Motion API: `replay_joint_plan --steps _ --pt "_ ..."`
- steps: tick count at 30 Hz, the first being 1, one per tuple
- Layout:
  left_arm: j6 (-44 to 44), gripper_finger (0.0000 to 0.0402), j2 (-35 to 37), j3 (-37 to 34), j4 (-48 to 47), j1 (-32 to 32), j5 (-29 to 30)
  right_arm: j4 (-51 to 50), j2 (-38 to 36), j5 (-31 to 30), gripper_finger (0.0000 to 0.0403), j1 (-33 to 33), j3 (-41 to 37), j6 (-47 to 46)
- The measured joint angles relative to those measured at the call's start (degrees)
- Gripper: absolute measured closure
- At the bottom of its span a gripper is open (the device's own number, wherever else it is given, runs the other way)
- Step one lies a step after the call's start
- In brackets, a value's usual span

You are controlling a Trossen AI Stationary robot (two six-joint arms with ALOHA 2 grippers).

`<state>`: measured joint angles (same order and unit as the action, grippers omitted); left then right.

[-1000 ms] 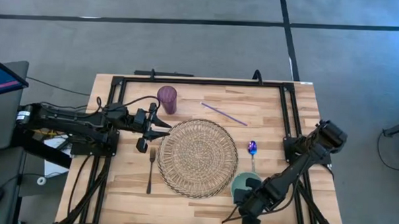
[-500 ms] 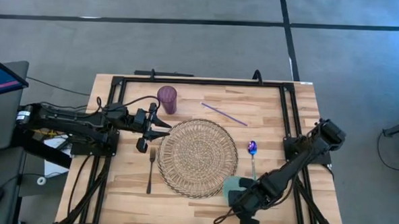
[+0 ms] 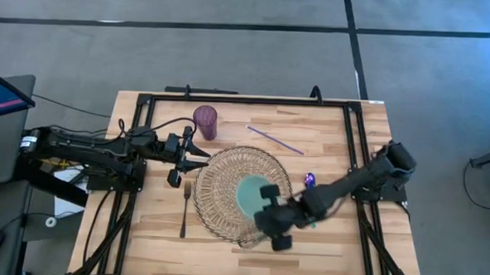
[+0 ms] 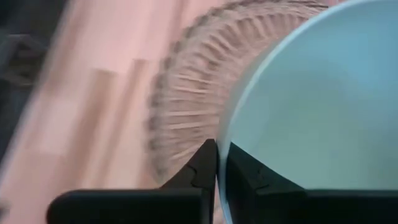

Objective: Pick & Place Utensil
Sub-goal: Put the blue bowl on the brown mat

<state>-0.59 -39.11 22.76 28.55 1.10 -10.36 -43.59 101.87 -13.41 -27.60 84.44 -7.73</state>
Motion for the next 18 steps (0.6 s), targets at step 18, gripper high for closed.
replay_joint_plan --steps 18 --pt "0.01 0.0276 0.0 -0.02 -0.02 0.0 0.01 4.37 9.98 11.58 0.0391 7.08 0.04 4.88"
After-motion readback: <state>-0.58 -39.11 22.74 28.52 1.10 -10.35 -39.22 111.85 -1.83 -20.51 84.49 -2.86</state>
